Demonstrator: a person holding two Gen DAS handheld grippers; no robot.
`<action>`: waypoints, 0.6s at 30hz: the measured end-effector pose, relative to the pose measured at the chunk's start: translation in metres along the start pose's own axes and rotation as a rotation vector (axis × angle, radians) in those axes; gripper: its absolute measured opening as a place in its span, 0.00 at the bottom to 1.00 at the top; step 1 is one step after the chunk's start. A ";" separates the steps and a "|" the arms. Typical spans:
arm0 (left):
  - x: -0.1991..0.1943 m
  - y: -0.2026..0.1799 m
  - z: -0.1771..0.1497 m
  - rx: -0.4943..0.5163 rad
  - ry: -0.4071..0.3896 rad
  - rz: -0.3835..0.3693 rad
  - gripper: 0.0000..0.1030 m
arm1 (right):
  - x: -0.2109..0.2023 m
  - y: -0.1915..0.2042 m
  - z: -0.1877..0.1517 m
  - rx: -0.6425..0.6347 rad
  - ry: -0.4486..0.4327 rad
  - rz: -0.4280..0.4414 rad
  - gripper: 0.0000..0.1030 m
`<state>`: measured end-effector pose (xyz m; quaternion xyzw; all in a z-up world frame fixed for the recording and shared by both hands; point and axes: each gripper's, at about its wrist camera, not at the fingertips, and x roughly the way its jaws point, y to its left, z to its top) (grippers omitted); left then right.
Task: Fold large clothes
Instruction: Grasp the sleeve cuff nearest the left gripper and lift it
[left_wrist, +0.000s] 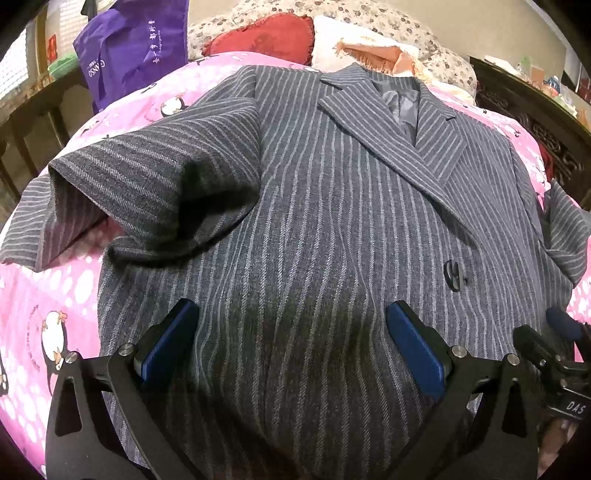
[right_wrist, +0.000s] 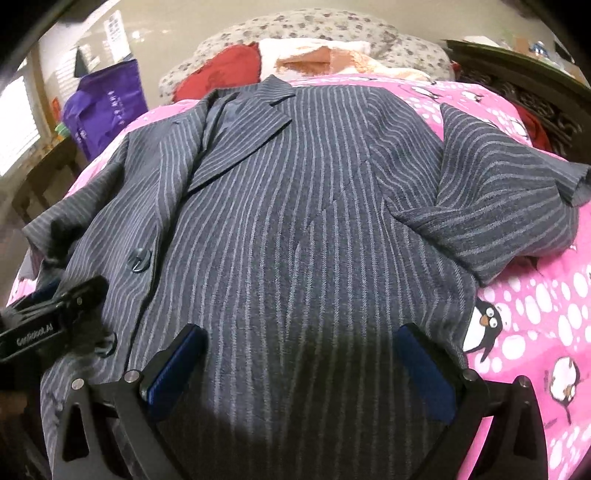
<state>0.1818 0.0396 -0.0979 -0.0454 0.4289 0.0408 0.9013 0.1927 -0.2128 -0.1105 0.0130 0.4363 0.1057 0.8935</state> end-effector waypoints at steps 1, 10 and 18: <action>0.000 0.001 0.000 -0.002 0.002 -0.007 1.00 | 0.001 0.000 0.001 -0.006 0.002 -0.001 1.00; -0.044 0.027 -0.012 -0.011 0.033 -0.122 1.00 | 0.000 0.002 0.000 -0.009 -0.004 -0.014 1.00; -0.079 0.186 0.010 -0.307 -0.108 0.017 0.99 | -0.002 0.002 -0.002 -0.005 -0.008 -0.011 1.00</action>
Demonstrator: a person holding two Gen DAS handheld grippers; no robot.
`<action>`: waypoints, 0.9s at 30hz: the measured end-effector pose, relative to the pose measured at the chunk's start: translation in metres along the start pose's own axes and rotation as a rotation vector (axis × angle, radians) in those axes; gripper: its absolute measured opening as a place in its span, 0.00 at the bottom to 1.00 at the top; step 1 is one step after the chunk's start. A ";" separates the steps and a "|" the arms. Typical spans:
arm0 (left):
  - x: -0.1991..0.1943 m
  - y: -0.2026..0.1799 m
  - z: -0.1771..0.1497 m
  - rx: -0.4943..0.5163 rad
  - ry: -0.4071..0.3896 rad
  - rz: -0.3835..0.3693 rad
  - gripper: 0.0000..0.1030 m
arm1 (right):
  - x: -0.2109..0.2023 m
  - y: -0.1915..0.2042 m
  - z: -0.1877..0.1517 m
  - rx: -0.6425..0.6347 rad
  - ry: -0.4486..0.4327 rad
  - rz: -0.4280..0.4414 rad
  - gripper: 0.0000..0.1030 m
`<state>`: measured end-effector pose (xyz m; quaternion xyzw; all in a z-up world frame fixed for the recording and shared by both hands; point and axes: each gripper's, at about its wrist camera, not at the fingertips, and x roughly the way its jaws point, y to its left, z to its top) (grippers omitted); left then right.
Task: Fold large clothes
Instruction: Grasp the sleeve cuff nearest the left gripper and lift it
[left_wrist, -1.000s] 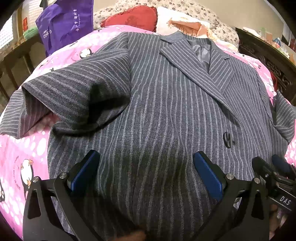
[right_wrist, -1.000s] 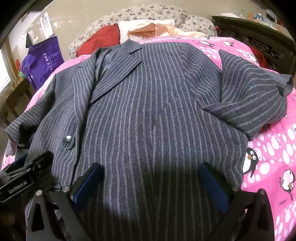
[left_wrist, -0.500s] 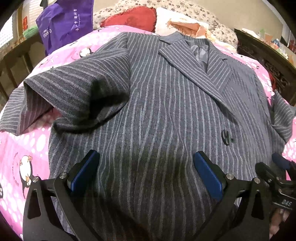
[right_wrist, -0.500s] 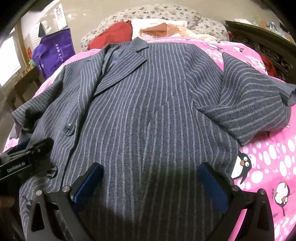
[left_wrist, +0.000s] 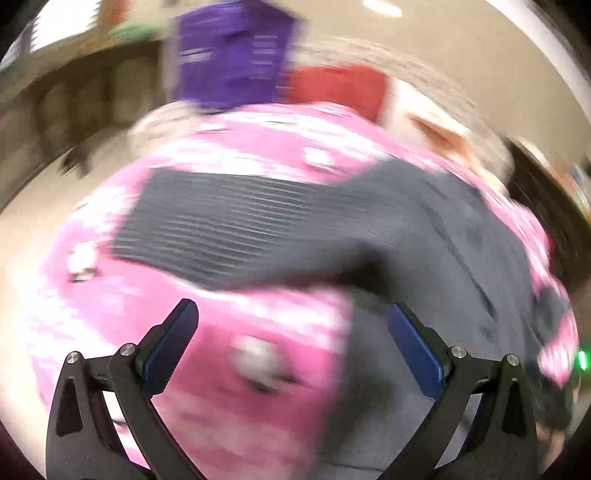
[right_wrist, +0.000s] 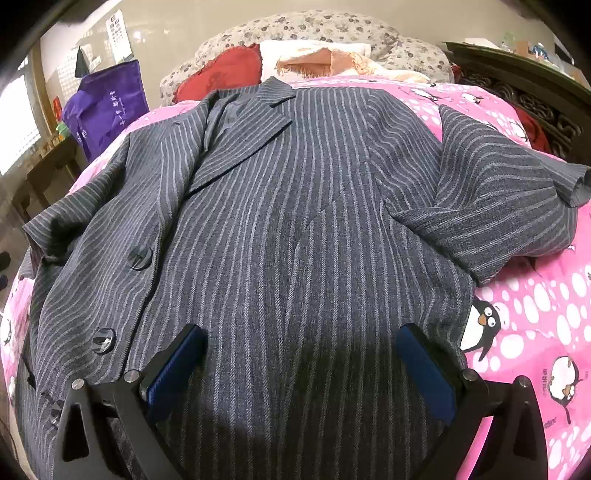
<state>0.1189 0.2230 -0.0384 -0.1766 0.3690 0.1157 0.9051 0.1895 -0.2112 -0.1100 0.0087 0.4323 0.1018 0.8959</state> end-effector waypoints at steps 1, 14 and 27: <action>0.006 0.028 0.007 -0.075 -0.007 0.004 0.96 | 0.000 0.000 0.000 0.000 0.000 0.000 1.00; 0.081 0.120 0.050 -0.397 0.058 -0.157 0.42 | 0.001 0.001 0.002 0.001 -0.002 0.000 1.00; -0.044 0.138 0.123 -0.238 -0.318 0.308 0.04 | 0.003 0.001 0.002 0.002 -0.005 0.001 1.00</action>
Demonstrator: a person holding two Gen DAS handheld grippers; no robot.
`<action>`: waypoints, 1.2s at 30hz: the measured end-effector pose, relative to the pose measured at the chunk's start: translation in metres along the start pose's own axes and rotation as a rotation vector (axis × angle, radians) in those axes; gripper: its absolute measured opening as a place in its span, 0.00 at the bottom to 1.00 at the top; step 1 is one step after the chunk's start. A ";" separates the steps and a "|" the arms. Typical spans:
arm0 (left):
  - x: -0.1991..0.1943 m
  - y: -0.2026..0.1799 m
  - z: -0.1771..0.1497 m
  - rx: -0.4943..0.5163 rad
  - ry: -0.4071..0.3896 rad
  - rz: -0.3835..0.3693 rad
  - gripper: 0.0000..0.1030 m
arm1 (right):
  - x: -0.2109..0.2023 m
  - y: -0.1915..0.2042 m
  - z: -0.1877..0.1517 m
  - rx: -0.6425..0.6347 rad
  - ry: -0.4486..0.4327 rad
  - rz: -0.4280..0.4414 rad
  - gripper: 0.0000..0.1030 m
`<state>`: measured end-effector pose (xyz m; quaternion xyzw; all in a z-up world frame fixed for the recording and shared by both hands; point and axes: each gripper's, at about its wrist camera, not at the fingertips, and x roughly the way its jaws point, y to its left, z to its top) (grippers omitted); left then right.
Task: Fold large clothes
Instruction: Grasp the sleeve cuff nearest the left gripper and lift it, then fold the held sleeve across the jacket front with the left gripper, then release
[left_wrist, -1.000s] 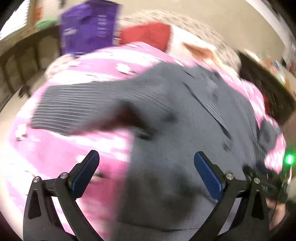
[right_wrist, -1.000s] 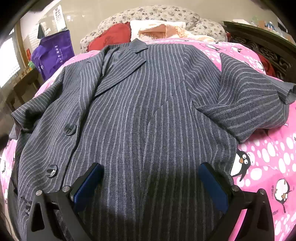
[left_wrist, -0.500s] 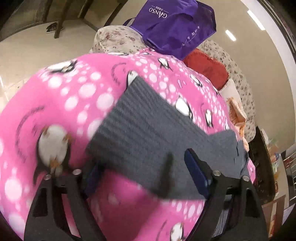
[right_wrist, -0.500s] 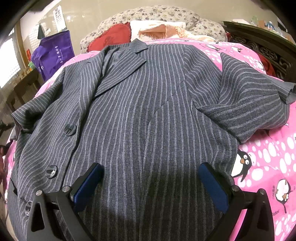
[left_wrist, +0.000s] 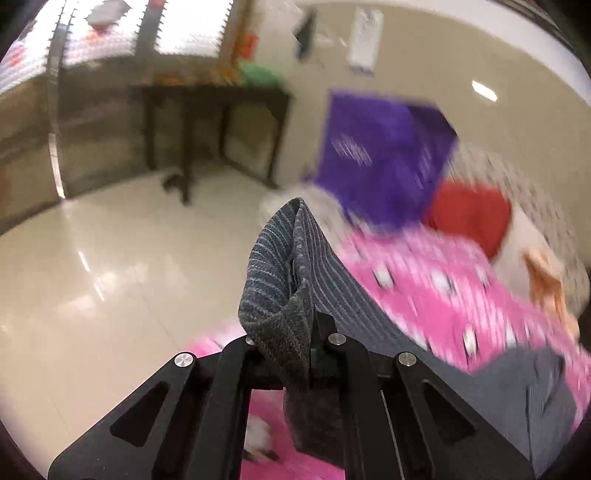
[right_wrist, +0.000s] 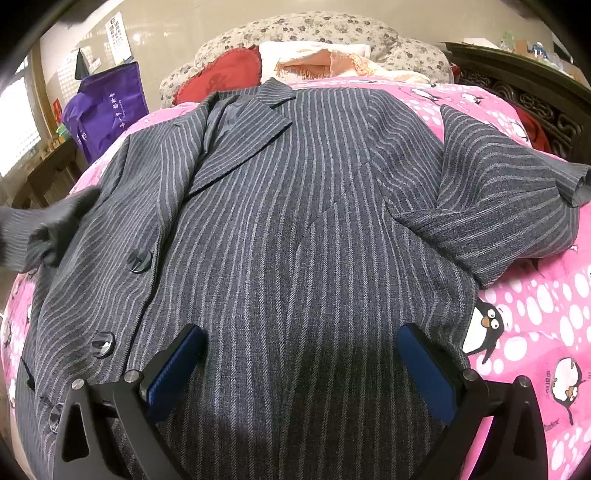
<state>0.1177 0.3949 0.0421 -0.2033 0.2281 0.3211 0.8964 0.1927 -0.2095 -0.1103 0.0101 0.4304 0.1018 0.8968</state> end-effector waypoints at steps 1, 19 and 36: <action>-0.003 0.006 0.008 -0.002 -0.008 0.008 0.04 | 0.000 0.000 0.000 -0.001 0.000 -0.001 1.00; -0.048 -0.329 -0.162 0.402 0.318 -0.657 0.04 | -0.034 -0.001 -0.026 -0.022 0.148 -0.050 1.00; -0.085 -0.436 -0.293 0.662 0.725 -0.918 0.49 | -0.058 -0.009 -0.090 0.000 -0.073 -0.058 1.00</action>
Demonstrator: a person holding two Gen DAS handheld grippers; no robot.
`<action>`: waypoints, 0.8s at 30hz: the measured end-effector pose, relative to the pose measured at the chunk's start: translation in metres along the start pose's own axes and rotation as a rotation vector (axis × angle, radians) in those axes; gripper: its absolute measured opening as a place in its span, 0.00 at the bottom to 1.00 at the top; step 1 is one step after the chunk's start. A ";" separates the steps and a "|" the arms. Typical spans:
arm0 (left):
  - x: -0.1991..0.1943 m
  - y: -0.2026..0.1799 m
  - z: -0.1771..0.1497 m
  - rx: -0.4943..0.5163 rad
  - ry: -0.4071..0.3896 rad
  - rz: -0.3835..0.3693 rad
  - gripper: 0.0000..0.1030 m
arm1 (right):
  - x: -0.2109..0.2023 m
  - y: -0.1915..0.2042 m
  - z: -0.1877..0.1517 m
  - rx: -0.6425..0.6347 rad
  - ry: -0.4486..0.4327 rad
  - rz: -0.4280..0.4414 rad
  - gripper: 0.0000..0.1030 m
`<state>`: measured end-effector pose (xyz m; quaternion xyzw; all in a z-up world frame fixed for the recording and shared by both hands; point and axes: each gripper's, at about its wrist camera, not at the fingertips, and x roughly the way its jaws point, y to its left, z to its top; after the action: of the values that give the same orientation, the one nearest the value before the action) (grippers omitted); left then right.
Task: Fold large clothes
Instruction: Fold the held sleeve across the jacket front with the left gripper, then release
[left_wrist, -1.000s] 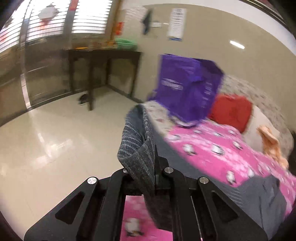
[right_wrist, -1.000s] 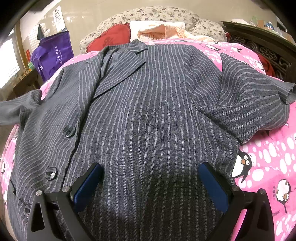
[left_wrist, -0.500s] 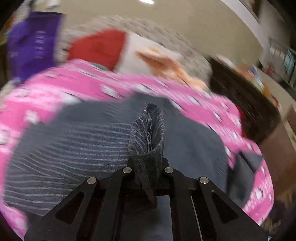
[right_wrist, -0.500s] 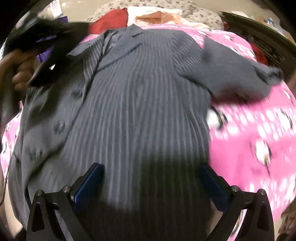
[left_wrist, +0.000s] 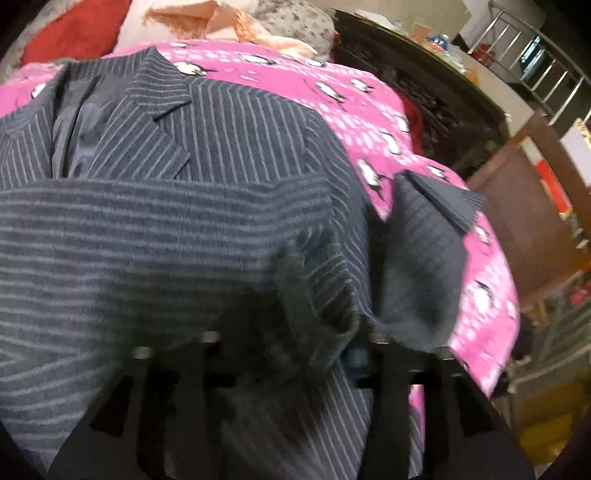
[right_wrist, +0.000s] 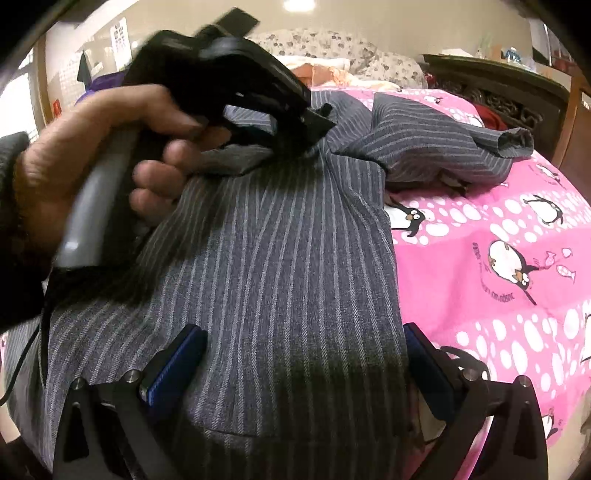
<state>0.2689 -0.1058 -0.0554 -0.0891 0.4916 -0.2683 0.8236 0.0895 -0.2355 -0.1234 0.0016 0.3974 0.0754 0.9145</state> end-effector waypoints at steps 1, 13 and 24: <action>-0.008 0.001 -0.003 -0.003 -0.002 -0.029 0.50 | 0.000 0.000 -0.001 0.000 -0.005 -0.002 1.00; -0.167 0.145 -0.046 -0.198 -0.344 0.376 0.50 | -0.008 -0.002 -0.002 0.005 0.030 0.032 1.00; -0.165 0.189 -0.073 -0.375 -0.386 0.473 0.40 | -0.043 -0.001 0.093 -0.055 -0.094 0.024 1.00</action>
<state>0.2118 0.1488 -0.0437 -0.1714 0.3748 0.0463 0.9100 0.1285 -0.2373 -0.0287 -0.0150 0.3516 0.0970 0.9310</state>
